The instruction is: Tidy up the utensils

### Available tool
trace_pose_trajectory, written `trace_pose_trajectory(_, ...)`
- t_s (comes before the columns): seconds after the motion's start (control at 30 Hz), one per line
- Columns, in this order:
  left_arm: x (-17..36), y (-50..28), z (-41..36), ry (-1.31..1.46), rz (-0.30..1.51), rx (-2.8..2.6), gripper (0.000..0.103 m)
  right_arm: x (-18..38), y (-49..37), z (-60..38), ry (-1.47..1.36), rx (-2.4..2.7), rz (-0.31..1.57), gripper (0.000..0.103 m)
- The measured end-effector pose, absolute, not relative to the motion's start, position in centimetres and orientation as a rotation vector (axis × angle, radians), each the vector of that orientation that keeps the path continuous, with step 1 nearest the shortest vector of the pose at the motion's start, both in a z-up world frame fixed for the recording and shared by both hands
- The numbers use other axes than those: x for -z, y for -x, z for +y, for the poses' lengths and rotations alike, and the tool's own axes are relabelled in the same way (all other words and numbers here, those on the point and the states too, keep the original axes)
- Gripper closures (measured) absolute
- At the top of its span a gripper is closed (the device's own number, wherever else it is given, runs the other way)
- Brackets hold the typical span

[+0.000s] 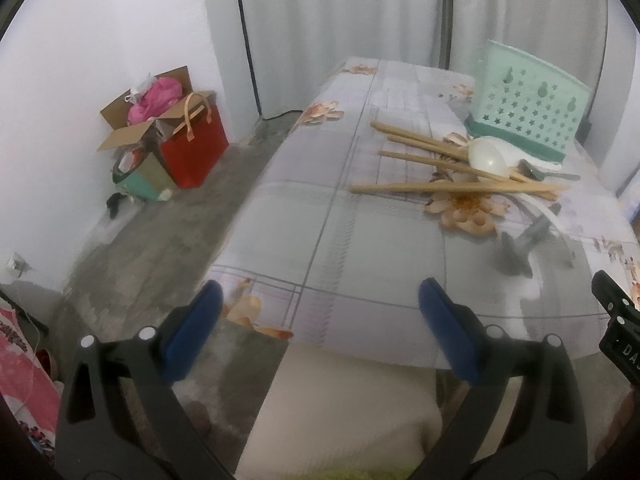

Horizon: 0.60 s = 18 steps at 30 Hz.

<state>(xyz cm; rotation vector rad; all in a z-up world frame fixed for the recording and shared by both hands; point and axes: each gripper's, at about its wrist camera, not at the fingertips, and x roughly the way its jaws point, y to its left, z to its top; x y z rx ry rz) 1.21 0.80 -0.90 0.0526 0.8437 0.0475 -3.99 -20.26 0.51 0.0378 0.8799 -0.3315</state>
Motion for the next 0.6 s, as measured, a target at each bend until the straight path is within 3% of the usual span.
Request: trace_pose_trajectory(0.6, 3.4, -4.2, 0.3, -0.085, 0.930, -0.067, 0.009, 3.2, 0.7, -21.7, -0.049, 0.304, 0.993, 0.006)
